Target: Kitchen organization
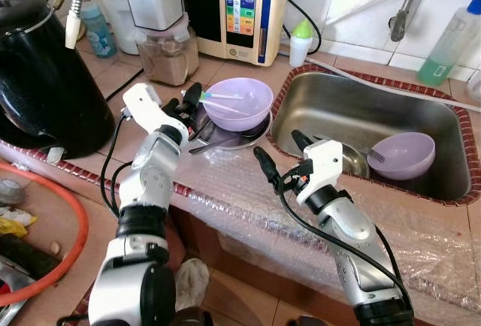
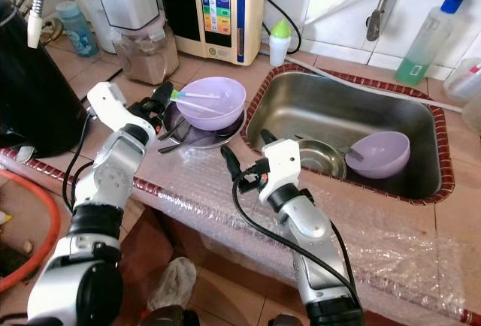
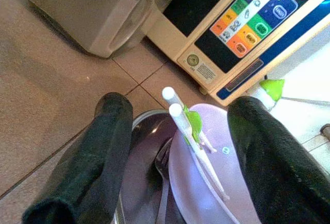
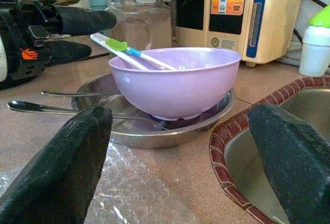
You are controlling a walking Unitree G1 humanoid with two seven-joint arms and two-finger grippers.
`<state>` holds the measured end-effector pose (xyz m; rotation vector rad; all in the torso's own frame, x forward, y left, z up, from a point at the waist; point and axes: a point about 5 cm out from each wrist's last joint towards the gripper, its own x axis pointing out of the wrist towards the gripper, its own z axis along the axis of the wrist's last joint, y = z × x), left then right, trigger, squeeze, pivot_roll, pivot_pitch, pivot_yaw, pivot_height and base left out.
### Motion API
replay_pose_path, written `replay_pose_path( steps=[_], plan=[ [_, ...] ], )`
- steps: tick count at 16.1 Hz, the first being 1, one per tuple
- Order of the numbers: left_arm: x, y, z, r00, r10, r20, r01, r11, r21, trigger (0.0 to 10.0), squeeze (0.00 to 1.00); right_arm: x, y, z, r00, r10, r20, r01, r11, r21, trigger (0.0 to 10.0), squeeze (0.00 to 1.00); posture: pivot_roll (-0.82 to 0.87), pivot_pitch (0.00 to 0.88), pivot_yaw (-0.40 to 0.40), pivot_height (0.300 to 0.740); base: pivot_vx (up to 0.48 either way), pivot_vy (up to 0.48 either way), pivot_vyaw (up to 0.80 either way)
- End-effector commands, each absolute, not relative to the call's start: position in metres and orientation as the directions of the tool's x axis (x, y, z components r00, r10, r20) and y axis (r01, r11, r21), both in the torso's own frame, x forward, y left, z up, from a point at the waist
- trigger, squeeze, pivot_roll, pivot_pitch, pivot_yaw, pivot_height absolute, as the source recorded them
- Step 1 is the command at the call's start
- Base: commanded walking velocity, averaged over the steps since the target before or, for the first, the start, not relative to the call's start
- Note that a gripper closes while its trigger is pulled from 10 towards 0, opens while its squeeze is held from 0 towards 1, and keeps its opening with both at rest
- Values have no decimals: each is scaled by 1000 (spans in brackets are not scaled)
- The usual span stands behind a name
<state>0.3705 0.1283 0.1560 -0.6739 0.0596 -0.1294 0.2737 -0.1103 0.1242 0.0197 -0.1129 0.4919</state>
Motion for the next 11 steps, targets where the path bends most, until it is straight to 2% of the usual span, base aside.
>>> replay_pose_path(
  steps=[1,2,11],
  plan=[
    [374,127,159,990,-142,-9,105,775,-623,10000,71,272,-108,130,868,480,127,-482,876,-14,10000,0,-66,22,71,740,0,0,0],
    [377,126,160,988,-152,1,119,767,-631,0,0,272,-107,129,866,483,127,-485,874,-15,10000,0,-68,22,70,740,0,0,0],
    [386,126,156,985,-171,-18,123,774,-621,0,0,271,-106,129,868,481,124,-483,875,-12,10000,0,-73,20,82,740,0,0,0]
  ],
)
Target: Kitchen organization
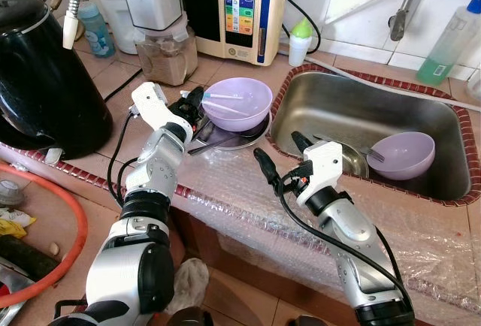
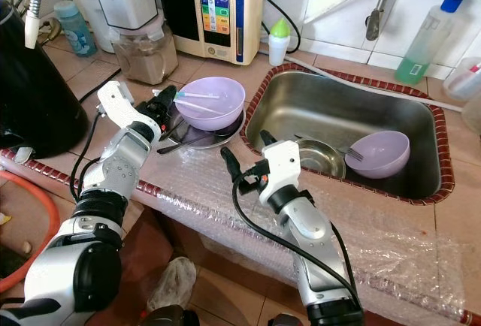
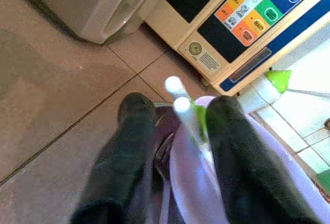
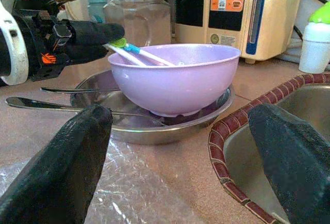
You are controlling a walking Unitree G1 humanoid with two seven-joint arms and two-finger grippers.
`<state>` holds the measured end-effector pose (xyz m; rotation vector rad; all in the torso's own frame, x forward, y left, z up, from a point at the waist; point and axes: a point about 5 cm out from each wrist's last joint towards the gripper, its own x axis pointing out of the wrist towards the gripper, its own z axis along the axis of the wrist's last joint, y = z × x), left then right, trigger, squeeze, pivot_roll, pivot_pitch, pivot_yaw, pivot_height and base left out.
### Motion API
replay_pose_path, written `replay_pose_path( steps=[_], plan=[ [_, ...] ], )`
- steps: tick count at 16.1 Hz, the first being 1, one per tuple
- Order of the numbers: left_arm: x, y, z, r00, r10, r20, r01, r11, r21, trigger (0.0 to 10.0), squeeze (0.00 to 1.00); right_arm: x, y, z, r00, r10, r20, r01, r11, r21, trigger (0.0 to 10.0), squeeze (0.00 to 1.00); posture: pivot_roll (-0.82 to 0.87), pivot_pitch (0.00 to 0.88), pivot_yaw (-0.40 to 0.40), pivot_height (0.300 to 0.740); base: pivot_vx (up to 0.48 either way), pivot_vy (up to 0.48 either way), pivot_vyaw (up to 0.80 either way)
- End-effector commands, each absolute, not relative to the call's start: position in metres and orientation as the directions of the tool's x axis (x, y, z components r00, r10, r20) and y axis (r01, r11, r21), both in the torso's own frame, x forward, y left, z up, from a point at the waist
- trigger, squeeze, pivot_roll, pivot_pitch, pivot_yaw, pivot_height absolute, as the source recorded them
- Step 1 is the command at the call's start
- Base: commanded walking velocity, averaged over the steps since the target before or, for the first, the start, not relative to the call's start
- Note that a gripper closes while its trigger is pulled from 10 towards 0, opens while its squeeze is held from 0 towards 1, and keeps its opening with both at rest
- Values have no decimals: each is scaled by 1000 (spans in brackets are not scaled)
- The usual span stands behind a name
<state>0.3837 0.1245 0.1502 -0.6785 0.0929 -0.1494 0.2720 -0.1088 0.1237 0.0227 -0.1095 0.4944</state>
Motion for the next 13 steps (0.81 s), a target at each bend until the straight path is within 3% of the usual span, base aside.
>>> replay_pose_path(
  steps=[1,13],
  plan=[
    [387,126,156,985,-173,-19,124,777,-617,0,0,271,-105,129,866,484,125,-487,874,-11,10000,0,-73,20,82,740,0,0,0],
    [387,124,158,978,-209,1,167,779,-604,0,0,273,-104,130,861,492,132,-495,869,-14,10000,0,-63,8,79,740,0,0,0]
  ],
)
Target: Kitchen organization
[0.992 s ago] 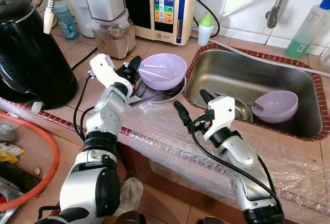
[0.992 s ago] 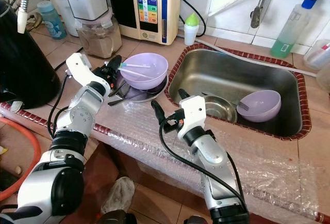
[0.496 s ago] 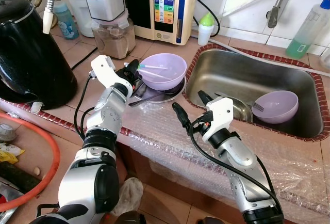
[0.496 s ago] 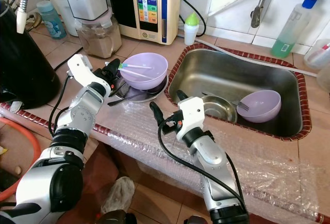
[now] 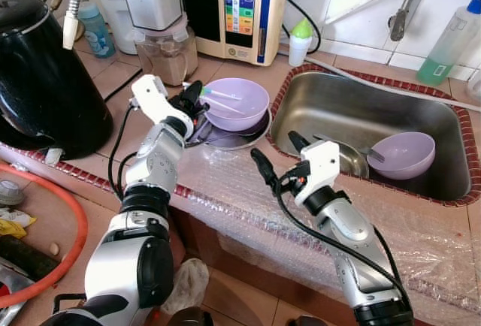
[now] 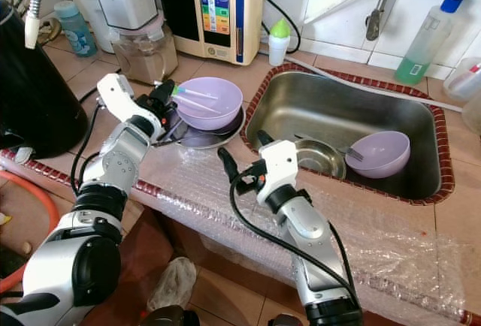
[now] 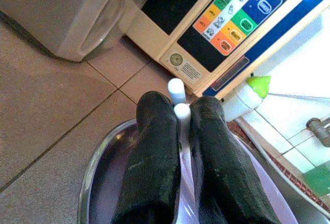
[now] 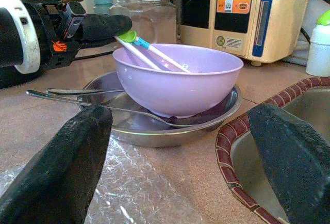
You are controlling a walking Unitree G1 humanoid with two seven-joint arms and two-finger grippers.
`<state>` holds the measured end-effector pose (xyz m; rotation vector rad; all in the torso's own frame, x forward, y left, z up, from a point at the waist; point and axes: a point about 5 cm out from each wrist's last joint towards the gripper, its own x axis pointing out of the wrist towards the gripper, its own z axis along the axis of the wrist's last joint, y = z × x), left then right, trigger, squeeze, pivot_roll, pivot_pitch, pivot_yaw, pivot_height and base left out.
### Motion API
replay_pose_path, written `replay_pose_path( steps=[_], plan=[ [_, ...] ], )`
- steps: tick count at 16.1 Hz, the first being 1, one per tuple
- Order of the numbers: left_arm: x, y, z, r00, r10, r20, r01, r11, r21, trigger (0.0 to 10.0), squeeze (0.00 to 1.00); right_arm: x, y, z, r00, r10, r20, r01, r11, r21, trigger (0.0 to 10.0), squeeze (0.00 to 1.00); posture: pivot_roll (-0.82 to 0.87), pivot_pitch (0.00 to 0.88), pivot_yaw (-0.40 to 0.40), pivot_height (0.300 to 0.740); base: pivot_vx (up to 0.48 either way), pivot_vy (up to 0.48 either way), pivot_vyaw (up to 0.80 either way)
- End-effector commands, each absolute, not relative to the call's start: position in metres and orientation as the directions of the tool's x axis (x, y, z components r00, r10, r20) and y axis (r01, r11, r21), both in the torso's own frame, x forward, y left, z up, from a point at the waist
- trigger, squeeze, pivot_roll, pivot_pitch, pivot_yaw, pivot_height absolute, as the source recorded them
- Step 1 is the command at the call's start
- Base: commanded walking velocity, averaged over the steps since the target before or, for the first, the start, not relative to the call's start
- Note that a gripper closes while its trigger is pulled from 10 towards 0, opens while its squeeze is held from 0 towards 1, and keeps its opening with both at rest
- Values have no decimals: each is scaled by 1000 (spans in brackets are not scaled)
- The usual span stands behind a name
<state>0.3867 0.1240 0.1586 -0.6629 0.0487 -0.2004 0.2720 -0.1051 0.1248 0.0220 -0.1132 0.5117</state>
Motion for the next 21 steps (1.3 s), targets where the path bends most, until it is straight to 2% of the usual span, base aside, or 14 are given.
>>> replay_pose_path(
  steps=[1,7,10,11,15,17,20,21],
  plan=[
    [387,124,158,978,-209,3,168,779,-604,0,0,273,-104,130,861,491,132,-494,869,-14,10000,0,-63,8,79,740,0,0,0],
    [373,131,207,947,-215,240,305,840,-450,0,0,278,-105,132,865,481,146,-483,875,-21,10000,0,-36,0,79,740,0,0,0],
    [352,117,226,881,-335,333,438,843,-311,0,0,285,-107,140,868,463,180,-463,885,-41,10000,0,-20,0,78,740,0,0,0],
    [341,105,232,832,-437,342,517,835,-189,0,0,287,-108,146,857,476,199,-470,879,-78,10000,0,-6,0,78,740,0,0,0],
    [332,80,235,753,-578,315,621,782,-52,0,0,293,-110,153,814,548,192,-521,836,-175,10000,0,-2,0,74,740,0,0,0],
    [329,67,239,707,-642,297,677,736,-21,0,0,300,-115,162,815,540,211,-502,839,-209,10000,0,-15,0,85,740,0,0,0],
    [324,55,233,680,-686,258,713,701,-14,0,0,306,-118,160,834,508,217,-463,857,-225,10000,0,-24,0,92,740,0,0,0],
    [323,52,232,673,-695,254,721,693,-14,0,0,307,-117,160,834,507,216,-463,857,-225,9176,0,-23,0,93,740,0,0,0]
  ],
)
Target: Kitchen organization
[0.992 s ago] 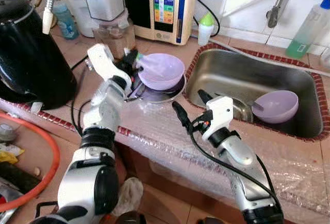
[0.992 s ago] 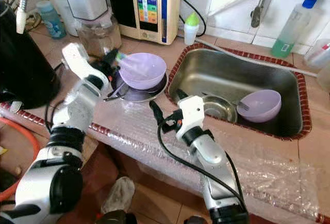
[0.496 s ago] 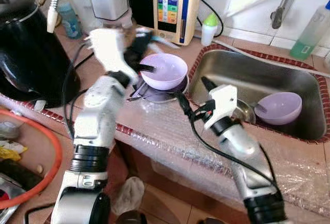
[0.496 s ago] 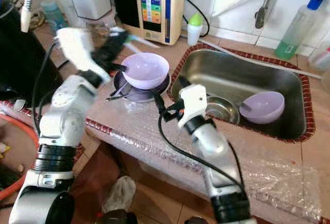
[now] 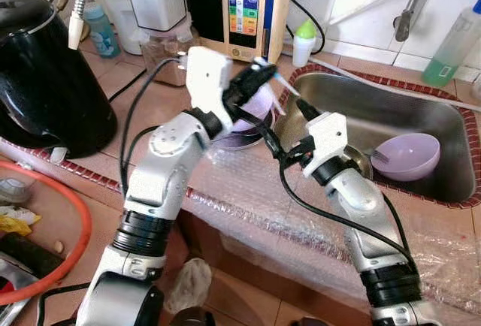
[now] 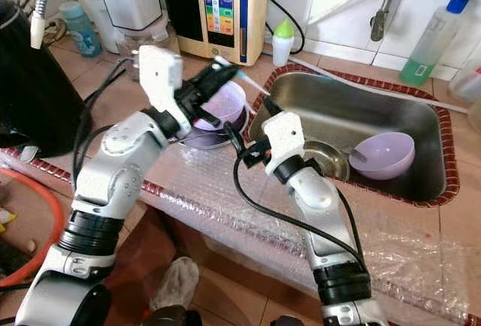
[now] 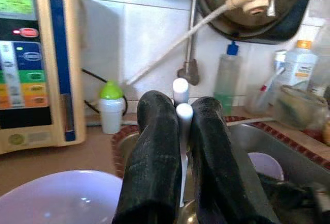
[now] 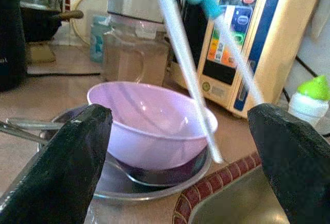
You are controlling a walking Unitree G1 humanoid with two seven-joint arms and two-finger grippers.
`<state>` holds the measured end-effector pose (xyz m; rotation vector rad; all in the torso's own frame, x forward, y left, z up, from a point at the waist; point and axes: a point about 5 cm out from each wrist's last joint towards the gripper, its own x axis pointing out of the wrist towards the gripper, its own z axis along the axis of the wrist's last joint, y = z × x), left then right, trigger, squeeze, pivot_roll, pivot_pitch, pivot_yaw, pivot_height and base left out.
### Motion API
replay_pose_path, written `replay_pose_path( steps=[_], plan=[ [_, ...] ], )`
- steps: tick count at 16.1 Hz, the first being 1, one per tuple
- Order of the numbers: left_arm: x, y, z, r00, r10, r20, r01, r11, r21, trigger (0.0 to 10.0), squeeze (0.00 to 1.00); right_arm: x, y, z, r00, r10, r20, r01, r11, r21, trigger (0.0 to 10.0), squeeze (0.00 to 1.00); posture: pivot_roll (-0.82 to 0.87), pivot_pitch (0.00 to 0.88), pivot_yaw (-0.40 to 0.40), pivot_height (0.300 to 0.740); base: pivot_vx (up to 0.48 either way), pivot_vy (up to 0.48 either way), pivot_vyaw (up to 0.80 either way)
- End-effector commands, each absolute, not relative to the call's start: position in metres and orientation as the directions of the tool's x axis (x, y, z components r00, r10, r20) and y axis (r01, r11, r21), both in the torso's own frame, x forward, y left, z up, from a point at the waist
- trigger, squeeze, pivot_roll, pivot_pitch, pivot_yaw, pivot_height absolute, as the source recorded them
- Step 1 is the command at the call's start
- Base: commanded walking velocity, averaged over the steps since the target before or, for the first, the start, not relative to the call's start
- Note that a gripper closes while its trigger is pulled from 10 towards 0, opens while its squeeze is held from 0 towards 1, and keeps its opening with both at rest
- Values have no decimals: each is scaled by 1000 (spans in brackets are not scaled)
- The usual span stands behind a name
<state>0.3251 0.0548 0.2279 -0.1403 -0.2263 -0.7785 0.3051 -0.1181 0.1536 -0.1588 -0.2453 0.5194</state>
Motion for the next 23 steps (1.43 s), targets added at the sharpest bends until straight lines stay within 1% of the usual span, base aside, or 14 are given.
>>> replay_pose_path(
  steps=[1,2,3,11,14,23],
  plan=[
    [323,51,232,671,-696,254,722,692,-14,0,0,308,-117,160,835,506,216,-463,858,-223,9176,0,-23,0,94,740,0,0,0],
    [323,48,232,670,-699,252,724,690,-12,0,0,311,-116,158,838,502,213,-463,862,-207,1647,0,-22,0,94,740,0,0,0],
    [323,46,232,667,-701,251,727,687,-14,0,0,313,-114,157,841,498,212,-462,865,-196,0,0,-22,0,94,740,0,0,0],
    [318,39,228,655,-718,236,743,669,-28,0,0,334,-103,160,841,488,233,-456,872,-180,0,0,-13,0,82,740,0,0,0],
    [319,41,225,665,-711,227,735,677,-31,0,0,338,-101,164,833,494,250,-463,869,-175,0,0,-10,0,79,740,0,0,0],
    [323,45,220,680,-703,206,720,694,-6,0,0,342,-110,166,830,488,269,-453,872,-184,0,0,-15,0,91,740,0,0,0]
  ],
)
